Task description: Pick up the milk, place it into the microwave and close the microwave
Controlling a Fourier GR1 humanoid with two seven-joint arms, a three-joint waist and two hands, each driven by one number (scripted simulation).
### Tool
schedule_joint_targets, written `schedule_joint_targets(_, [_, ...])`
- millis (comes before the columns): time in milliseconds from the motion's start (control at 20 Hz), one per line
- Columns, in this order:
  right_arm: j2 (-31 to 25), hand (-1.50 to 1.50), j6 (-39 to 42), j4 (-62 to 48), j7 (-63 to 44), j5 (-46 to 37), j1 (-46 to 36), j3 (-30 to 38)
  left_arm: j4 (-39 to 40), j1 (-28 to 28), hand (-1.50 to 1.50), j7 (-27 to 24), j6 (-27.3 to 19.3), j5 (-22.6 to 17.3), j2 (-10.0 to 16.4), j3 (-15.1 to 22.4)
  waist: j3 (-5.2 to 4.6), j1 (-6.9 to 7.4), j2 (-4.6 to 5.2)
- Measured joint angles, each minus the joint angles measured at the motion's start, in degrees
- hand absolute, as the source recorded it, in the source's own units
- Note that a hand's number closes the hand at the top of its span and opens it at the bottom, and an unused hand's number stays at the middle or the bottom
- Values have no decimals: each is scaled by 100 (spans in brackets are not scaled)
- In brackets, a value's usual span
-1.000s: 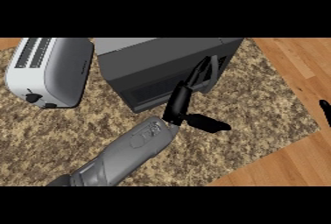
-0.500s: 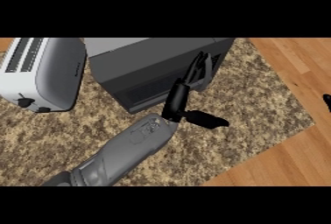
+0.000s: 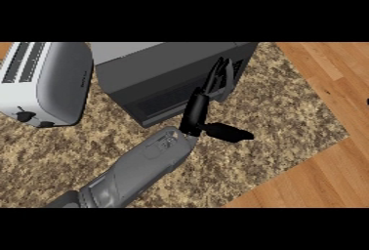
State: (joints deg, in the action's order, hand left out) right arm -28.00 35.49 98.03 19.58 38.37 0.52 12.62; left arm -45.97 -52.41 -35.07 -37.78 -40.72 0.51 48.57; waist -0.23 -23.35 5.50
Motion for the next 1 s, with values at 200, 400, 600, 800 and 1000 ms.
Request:
schedule_joint_targets(200, [-62,-150,17,-21,-76,97,-53,4,41,-15,-150,-121,-40,-116,3,52,4,-29,1])
schedule_joint_targets(400, [-121,-150,29,-23,-135,194,-121,16,75,-23,-150,-247,-68,-227,4,93,4,-58,7])
schedule_joint_targets(600, [-185,-150,62,-43,-196,294,-169,23,102,-34,-150,-350,-82,-337,4,136,7,-89,12])
schedule_joint_targets(800, [-226,-150,108,-70,-256,372,-178,0,138,-50,-150,-444,-96,-439,-1,181,12,-108,13])
schedule_joint_targets(1000, [-283,-150,145,-60,-323,454,-234,-27,182,-81,-150,-511,-93,-526,-8,244,11,-113,13])
